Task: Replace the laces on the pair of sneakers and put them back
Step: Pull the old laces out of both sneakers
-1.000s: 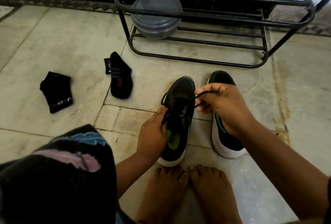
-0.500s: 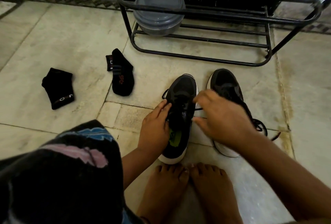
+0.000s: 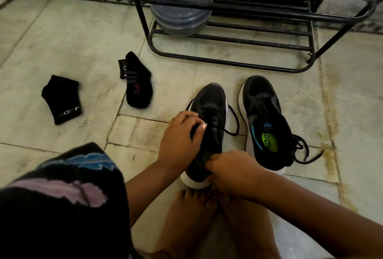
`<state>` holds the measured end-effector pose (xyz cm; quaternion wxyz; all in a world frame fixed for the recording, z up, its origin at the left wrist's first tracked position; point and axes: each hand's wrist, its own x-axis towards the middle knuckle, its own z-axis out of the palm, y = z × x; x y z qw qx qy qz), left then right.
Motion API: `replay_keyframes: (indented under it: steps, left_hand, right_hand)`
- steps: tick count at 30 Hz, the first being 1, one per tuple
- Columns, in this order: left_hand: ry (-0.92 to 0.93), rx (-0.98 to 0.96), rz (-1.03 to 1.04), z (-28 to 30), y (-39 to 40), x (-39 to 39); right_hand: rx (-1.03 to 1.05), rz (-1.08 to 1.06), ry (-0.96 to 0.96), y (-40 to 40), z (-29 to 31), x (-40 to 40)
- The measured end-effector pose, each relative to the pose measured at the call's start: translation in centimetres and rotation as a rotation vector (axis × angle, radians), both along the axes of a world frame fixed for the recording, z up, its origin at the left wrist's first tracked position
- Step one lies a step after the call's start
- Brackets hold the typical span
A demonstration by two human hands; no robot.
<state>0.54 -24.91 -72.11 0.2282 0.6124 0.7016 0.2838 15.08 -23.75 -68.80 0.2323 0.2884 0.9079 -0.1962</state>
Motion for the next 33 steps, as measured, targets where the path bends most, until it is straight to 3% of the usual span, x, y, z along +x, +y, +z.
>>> replay_keyframes:
  steps: [9, 13, 15, 23, 28, 33]
  left_hand:
    - [-0.034, -0.506, -0.066, 1.9, 2.6, -0.3]
    - [-0.430, -0.654, -0.043, 2.4, 2.7, -0.3]
    - [-0.536, -0.716, -0.031, 3.0, 2.7, -0.1]
    - [-0.165, -0.400, -0.100, 3.0, 2.2, 0.2]
    - [-0.498, -0.518, 0.045, 3.7, 2.4, 0.1]
    - [-0.572, -0.580, 0.155, 4.0, 3.0, -0.4]
  right_hand:
    - [-0.021, -0.041, 0.001, 0.0, 0.1, 0.4]
    - [-0.031, -0.032, 0.021, 0.0, -0.2, 0.8]
    - [-0.059, -0.042, 0.029, 0.0, -0.4, 0.9]
    - [-0.088, -0.042, 0.052, 0.3, -0.4, 0.9]
    - [-0.068, -0.058, 0.082, 0.1, -0.3, 1.3]
    - [-0.075, -0.112, 0.112, 0.1, -0.4, 1.3]
